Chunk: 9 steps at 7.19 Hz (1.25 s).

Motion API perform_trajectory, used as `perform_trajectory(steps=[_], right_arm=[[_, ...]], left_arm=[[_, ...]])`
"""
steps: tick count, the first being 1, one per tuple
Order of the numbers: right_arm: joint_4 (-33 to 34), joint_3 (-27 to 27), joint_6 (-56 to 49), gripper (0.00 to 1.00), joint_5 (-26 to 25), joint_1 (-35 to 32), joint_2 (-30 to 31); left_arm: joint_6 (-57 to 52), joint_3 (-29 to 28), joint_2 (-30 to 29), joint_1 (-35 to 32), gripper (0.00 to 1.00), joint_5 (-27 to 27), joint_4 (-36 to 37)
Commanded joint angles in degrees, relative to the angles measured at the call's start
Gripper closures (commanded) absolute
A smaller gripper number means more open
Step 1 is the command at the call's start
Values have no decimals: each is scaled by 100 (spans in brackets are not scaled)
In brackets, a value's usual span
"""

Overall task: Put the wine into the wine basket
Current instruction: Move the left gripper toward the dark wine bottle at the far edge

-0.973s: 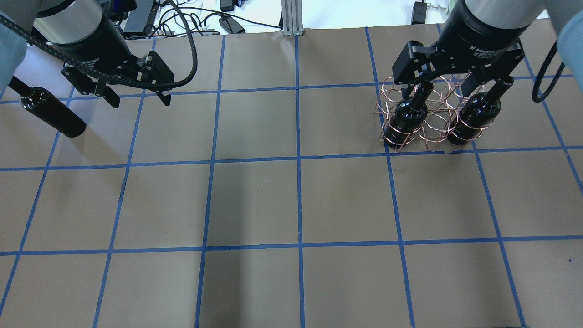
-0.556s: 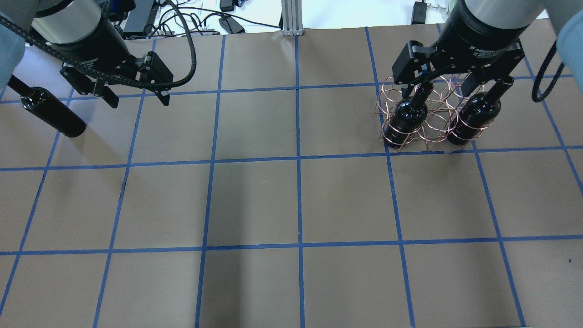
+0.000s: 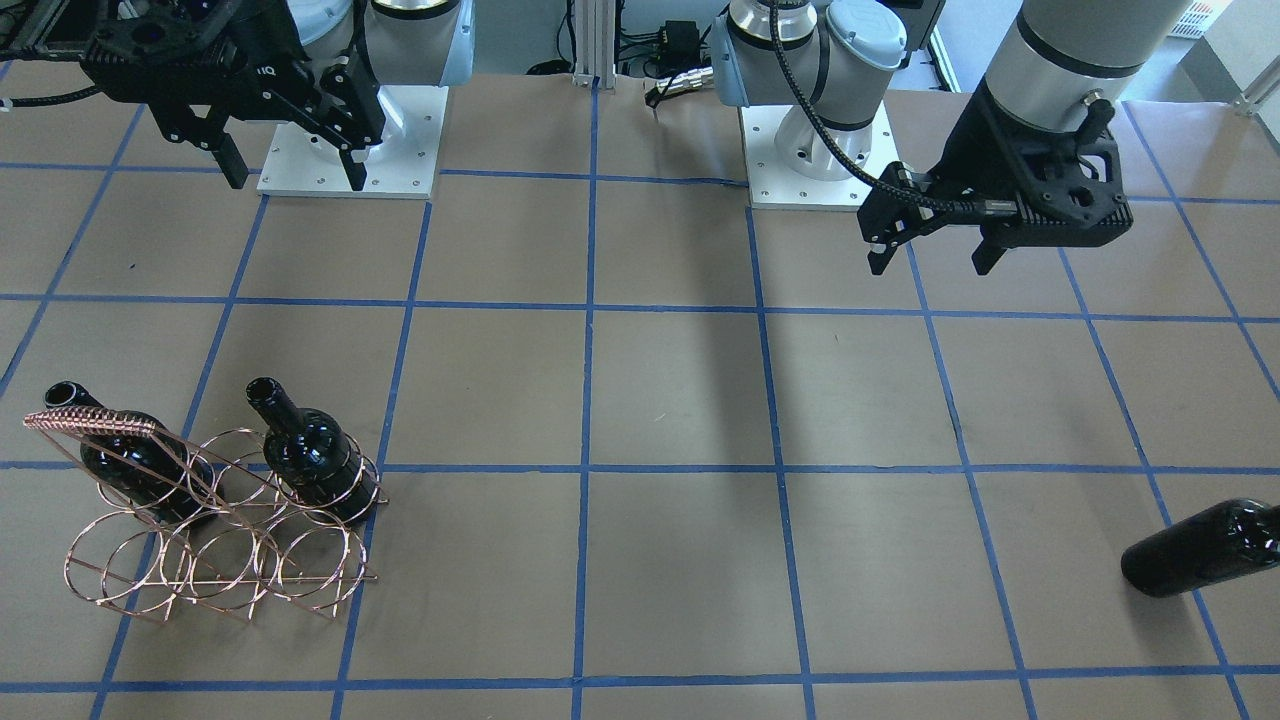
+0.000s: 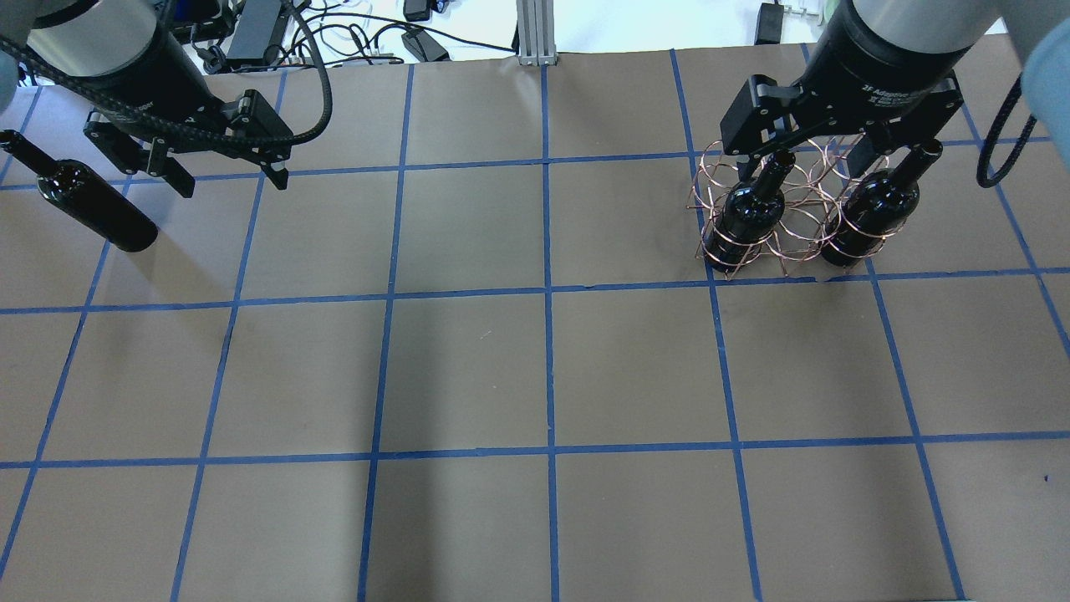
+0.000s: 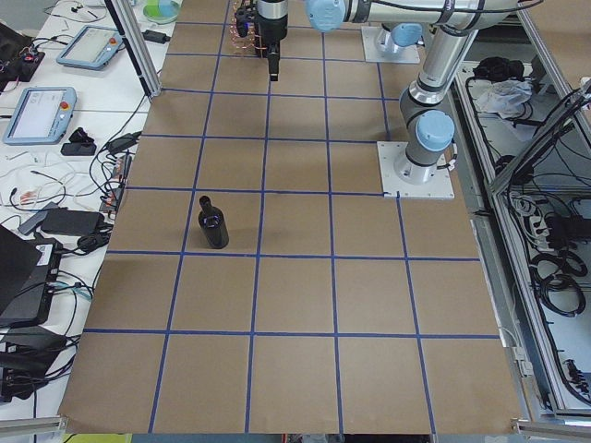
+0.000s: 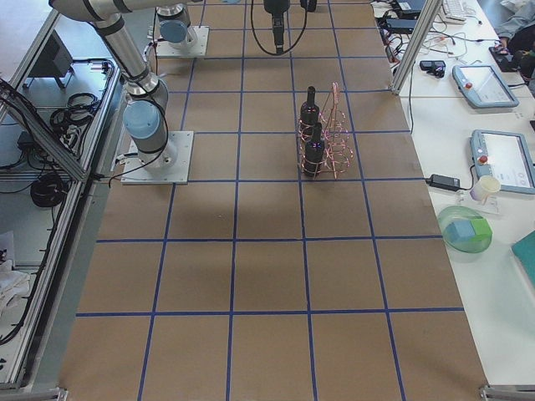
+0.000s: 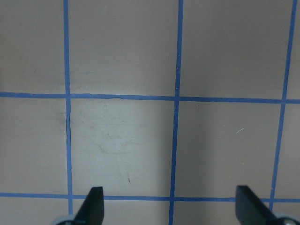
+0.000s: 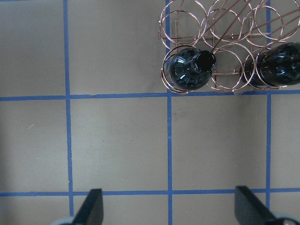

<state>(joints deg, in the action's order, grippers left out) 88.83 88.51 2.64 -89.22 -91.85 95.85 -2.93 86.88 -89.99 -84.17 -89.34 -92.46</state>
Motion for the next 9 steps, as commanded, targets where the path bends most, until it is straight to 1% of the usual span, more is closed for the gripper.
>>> perform_trajectory(steps=[1,4,5,6,8,9], right_arm=[[3,0,0,0,1,0,3],[3,0,-9,0,1,0,3],[-6,0,-9,0,1,0,3],[-6,0,0,0,1,0,3],[-6,0,-9,0,1,0,3],[3,0,-9,0,1,0,3]], left_arm=[[47,-48,-27,50,0,-4,-201],[-5,-57,-89,59,0,14,-167],[-6,-101,-54,224,0,14,-149],[-188,-214,-150,600,0,31,-158],[-1380,-643,-360,1329,0,-73,-149],[-2038,-863,-544,1672,0,-309,25]])
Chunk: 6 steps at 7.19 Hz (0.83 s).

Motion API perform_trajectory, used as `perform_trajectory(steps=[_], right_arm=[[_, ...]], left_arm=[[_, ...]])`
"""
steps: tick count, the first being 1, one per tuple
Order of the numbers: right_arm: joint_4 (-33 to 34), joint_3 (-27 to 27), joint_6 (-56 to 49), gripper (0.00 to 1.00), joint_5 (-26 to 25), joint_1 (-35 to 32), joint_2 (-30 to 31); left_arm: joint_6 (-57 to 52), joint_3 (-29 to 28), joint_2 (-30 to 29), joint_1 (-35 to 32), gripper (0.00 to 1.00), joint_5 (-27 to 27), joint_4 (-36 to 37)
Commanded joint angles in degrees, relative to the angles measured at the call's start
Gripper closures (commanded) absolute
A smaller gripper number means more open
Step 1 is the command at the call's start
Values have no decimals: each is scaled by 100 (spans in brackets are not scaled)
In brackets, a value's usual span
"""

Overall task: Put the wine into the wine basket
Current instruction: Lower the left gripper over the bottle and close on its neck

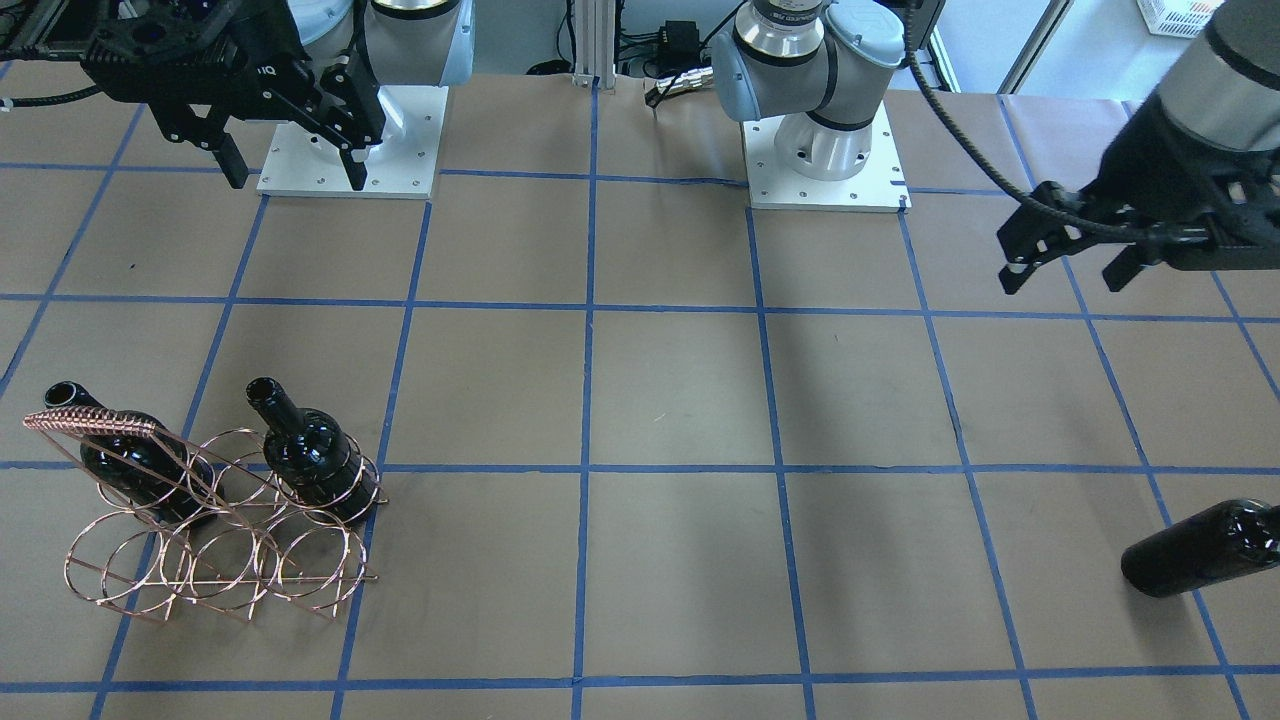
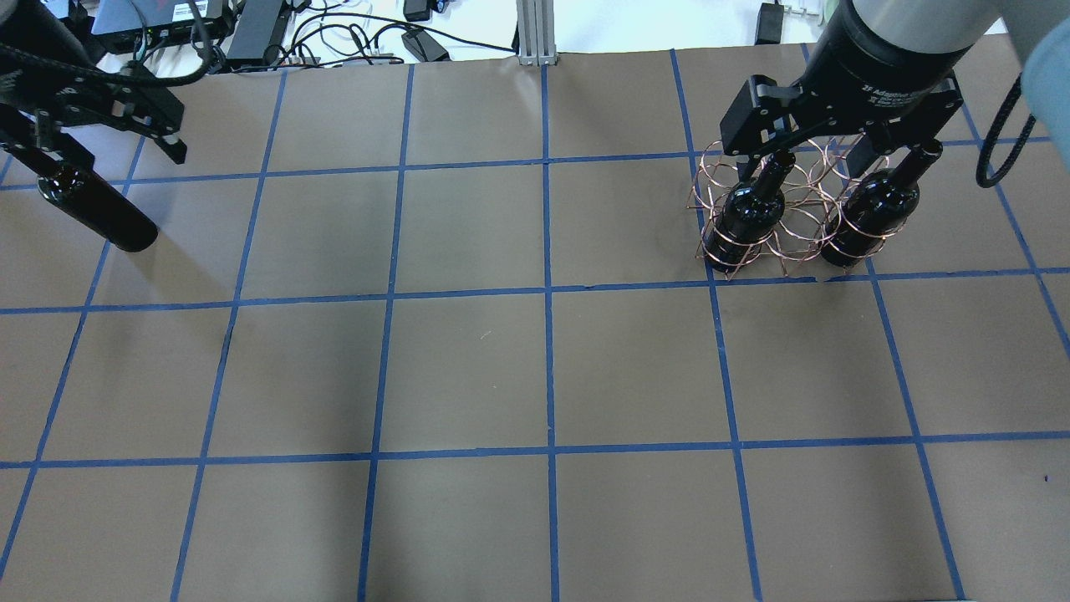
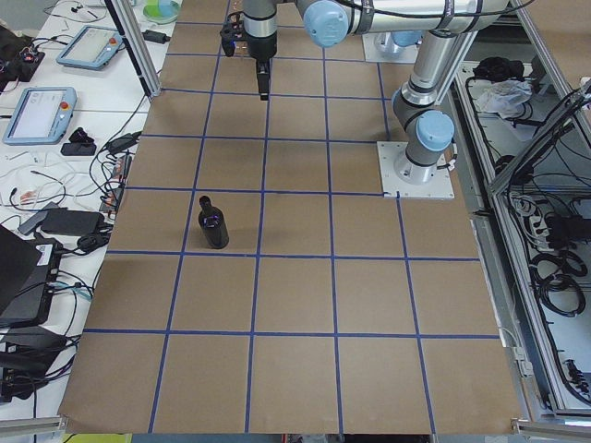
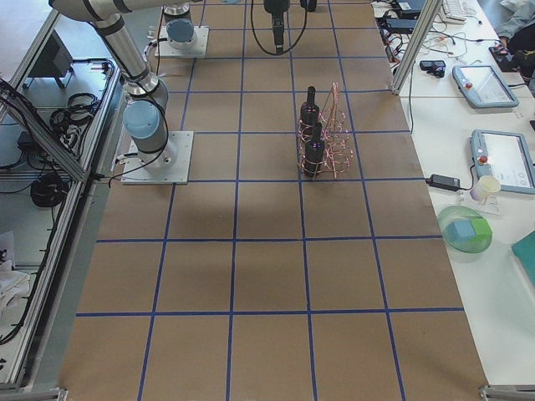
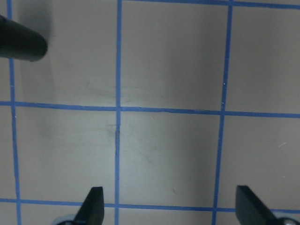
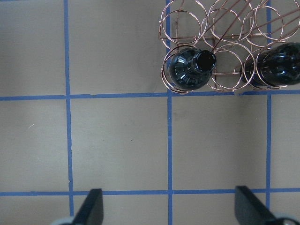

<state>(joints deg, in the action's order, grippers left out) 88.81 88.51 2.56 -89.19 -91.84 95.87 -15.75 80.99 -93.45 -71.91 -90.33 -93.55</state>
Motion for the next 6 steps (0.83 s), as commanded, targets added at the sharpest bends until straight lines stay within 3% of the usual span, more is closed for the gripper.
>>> perform_trajectory(steps=[1,4,6], right_arm=[[-4,0,-1,0,-2,0,2],[-4,0,-1,0,7,0,2],[-4,0,-1,0,-2,0,2]], left_arm=[[-1189,-399,-417,816,0,-274,387],[-1983,-618,-1146,1635,0,48,1075],[-2020,-883,-1604,1689,0,173,1398]])
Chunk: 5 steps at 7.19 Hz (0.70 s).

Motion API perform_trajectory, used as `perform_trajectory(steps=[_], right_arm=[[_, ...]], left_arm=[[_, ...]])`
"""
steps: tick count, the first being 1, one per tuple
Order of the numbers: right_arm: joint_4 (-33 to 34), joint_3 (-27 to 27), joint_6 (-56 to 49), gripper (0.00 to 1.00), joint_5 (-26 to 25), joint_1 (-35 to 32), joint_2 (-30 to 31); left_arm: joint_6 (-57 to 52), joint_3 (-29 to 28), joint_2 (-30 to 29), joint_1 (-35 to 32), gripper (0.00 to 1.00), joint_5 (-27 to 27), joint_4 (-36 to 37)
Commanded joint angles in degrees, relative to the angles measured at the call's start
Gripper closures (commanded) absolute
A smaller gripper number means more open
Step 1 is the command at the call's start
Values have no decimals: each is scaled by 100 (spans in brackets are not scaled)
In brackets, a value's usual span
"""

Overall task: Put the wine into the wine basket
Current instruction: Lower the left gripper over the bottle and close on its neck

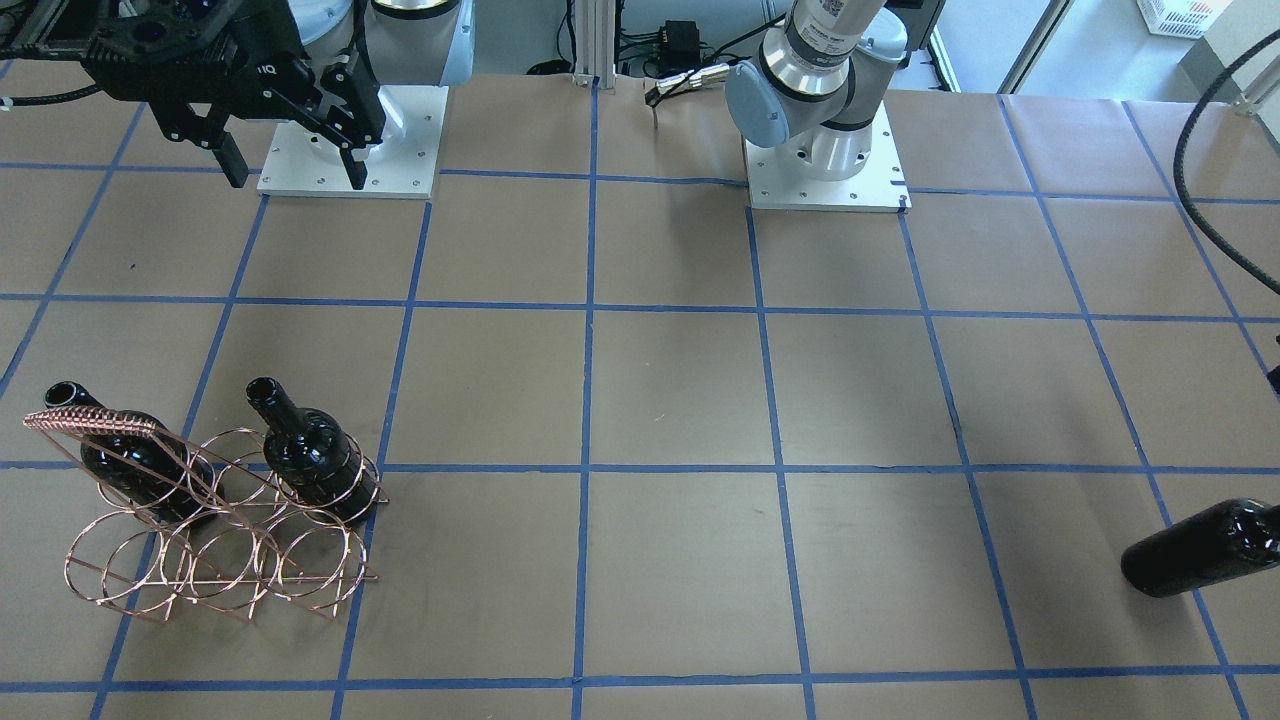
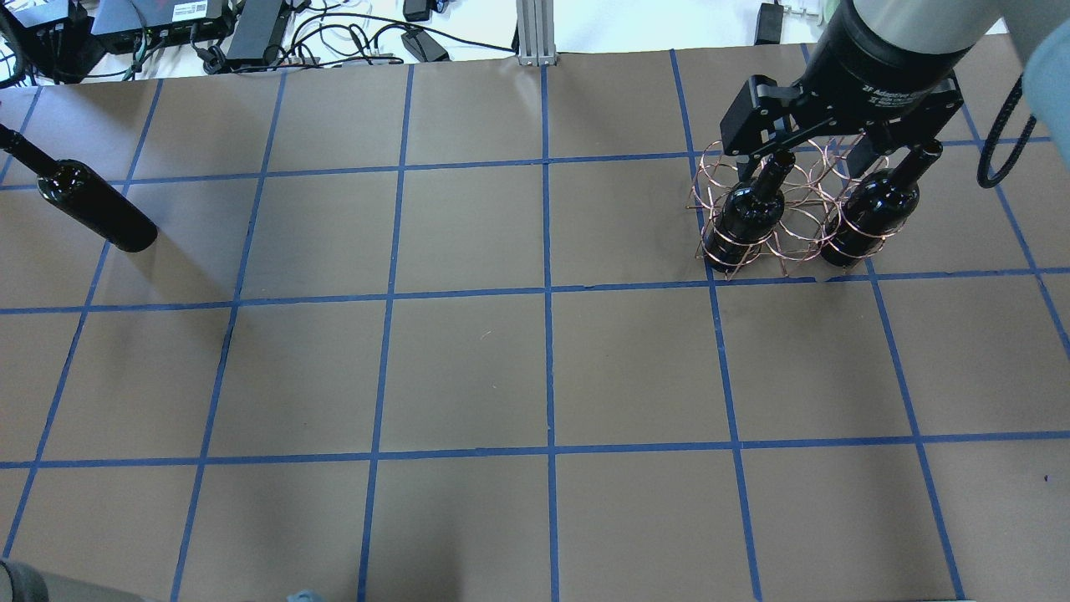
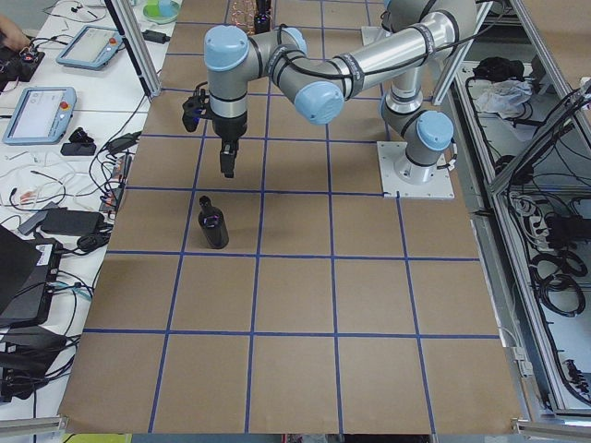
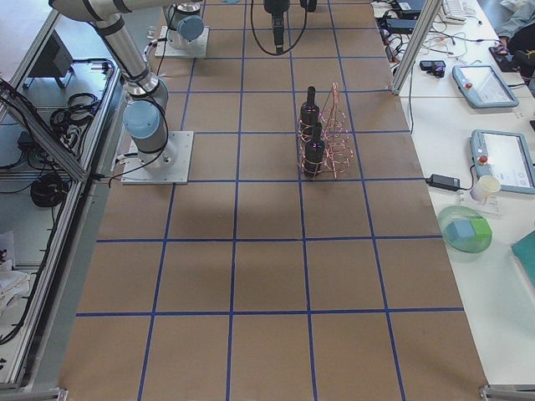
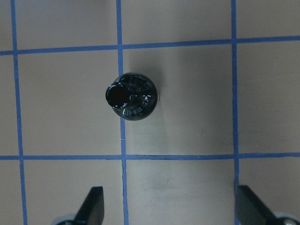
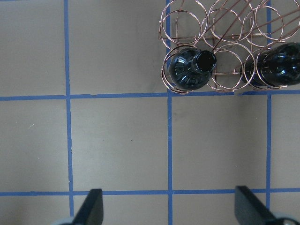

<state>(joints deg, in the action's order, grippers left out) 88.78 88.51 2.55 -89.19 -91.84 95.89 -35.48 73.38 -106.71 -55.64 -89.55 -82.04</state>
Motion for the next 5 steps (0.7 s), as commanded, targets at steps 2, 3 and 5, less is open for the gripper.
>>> perform_trajectory(steps=[2,3,5], right_arm=[[8,0,0,0,6,9,0],[-1,0,-44,0,-2,0,0],[-1,0,-53,0,-2,0,0]], left_arm=[[14,-131,-631,132,0,358,601],[15,-131,-736,193,0,446,610],[23,-131,-939,194,0,543,907]])
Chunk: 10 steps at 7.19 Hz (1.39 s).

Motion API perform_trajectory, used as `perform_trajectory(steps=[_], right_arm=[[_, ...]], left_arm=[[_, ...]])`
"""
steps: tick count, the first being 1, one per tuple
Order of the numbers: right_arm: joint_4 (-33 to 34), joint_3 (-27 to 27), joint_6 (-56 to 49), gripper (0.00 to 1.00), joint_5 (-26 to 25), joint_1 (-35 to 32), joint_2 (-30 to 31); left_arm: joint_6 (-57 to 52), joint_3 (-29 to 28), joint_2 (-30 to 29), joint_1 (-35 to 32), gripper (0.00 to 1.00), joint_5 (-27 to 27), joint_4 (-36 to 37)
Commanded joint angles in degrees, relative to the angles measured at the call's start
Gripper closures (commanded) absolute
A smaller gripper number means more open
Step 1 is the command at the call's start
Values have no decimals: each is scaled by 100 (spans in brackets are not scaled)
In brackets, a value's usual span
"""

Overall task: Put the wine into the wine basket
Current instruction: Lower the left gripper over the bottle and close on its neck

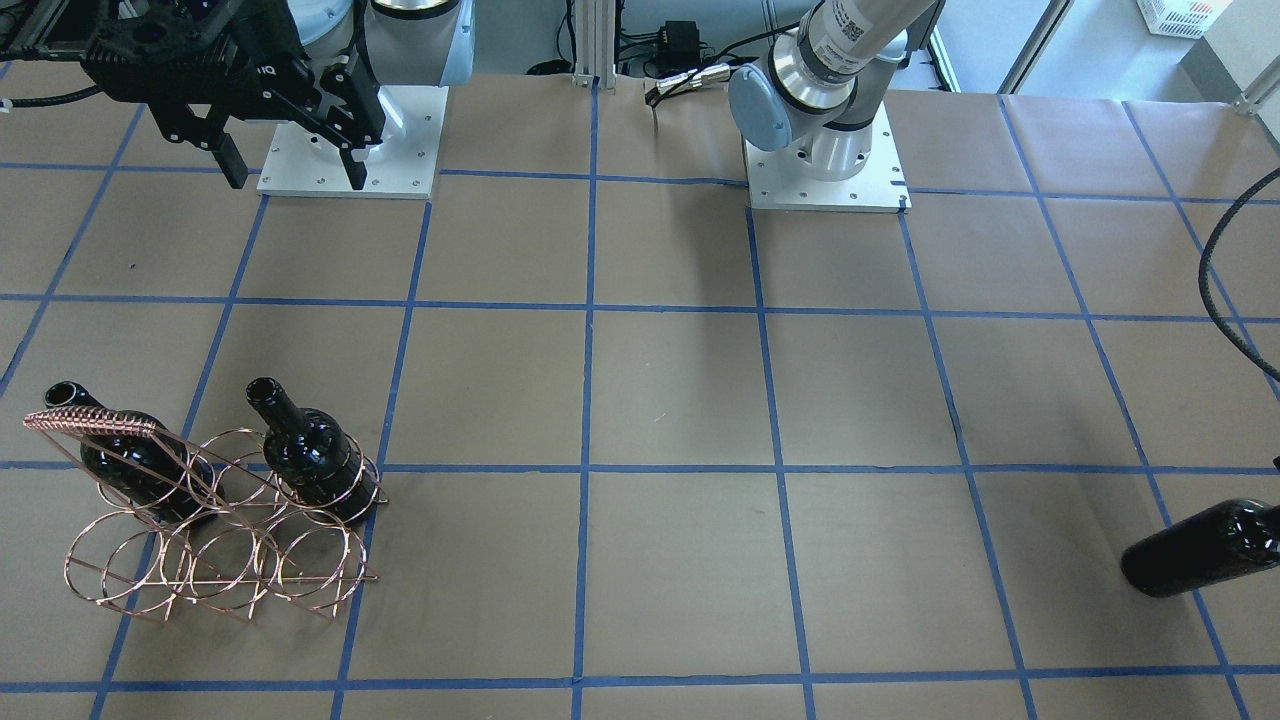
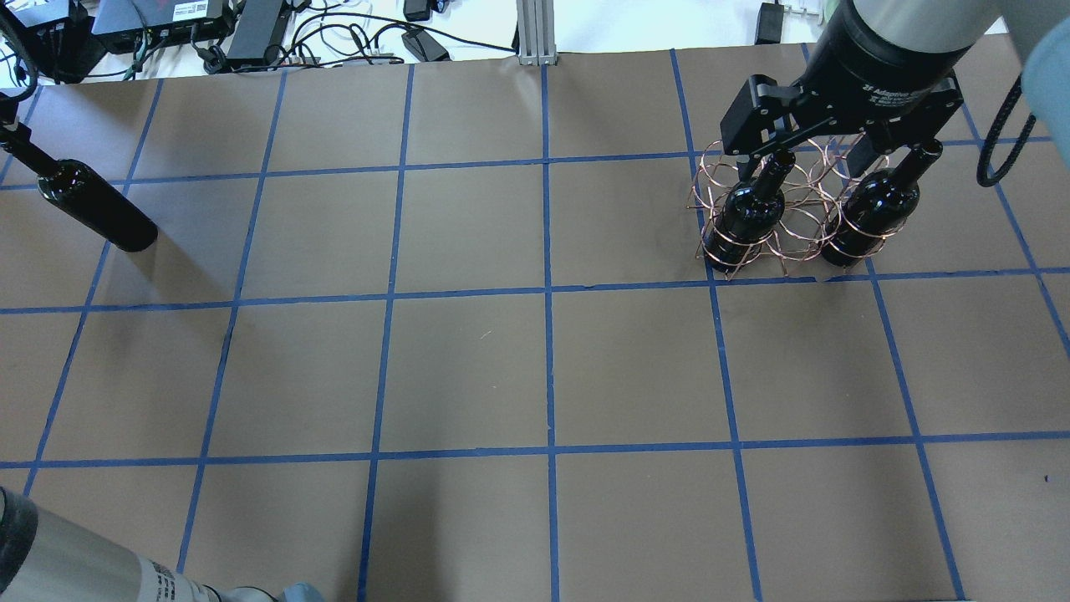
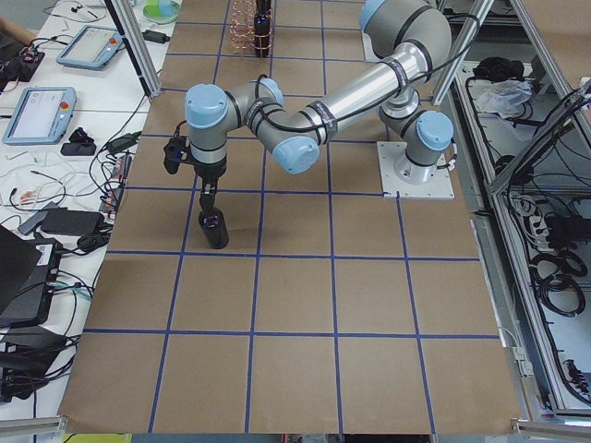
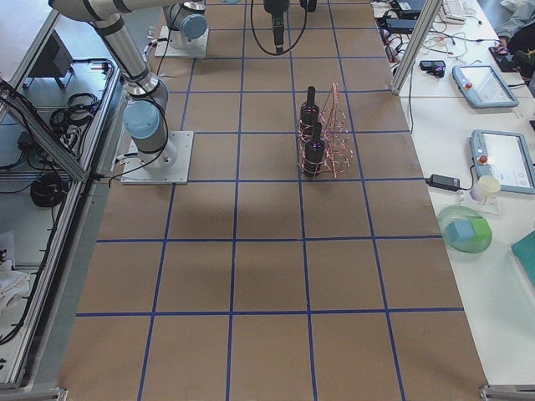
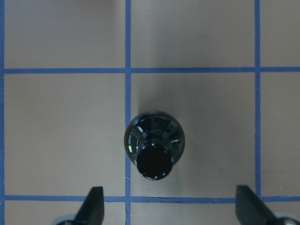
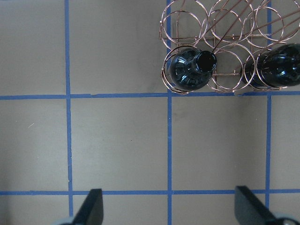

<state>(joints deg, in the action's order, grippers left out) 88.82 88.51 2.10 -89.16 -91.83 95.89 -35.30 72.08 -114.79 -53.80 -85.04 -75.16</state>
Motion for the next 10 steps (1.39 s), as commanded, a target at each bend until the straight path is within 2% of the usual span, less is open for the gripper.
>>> perform_trajectory(steps=[1,2,6,7,9,10], right_arm=[[-5,0,-8,0,4,-2,0],[-5,0,-8,0,4,-2,0],[-5,0,-8,0,4,-2,0],[-5,0,-8,0,4,-2,0],[-5,0,-8,0,4,-2,0],[4,0,-8,0,4,-2,0]], left_arm=[[75,-1,-219,10,0,119,239],[293,7,-272,10,0,337,291],[295,25,-369,10,2,295,371],[286,25,-369,10,18,304,371],[251,51,-369,10,65,304,371],[251,78,-360,10,82,339,380]])
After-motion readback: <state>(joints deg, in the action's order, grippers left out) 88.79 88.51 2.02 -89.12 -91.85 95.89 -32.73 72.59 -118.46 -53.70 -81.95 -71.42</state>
